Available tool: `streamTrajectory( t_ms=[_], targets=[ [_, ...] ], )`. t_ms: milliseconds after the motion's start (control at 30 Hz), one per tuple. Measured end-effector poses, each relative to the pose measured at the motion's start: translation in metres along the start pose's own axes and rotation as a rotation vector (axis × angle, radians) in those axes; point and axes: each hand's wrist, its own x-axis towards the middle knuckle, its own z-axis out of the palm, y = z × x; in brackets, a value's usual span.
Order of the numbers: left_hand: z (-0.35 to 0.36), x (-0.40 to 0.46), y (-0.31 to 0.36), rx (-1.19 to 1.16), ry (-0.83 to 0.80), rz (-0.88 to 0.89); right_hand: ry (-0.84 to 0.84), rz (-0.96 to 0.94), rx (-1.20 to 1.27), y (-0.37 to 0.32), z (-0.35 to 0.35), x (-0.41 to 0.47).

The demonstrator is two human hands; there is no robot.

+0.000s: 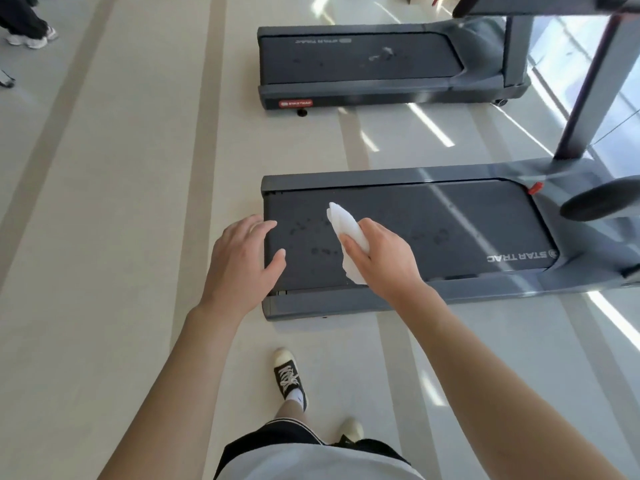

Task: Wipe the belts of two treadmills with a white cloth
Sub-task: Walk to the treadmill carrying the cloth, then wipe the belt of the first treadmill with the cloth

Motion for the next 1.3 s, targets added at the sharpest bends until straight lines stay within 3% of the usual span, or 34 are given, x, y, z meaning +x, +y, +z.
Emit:
streamTrajectory(
  t_ms=[333,733,1300],
  targets=[
    [0.003,0.088,-0.072,-0.015,-0.060,-0.028,-0.073,-0.065,-0.091,-0.024,0.048,0.099],
    [0.076,0.150,-0.112,0.055,-0.169,-0.088,-0.177,-0.078,-0.043,0.046,0.117,0.194],
    [0.294,0.212,-0.256,0.164,-0.234,-0.144,-0.322,-0.179,-0.025,0.179,0.337,0.303]
  ],
)
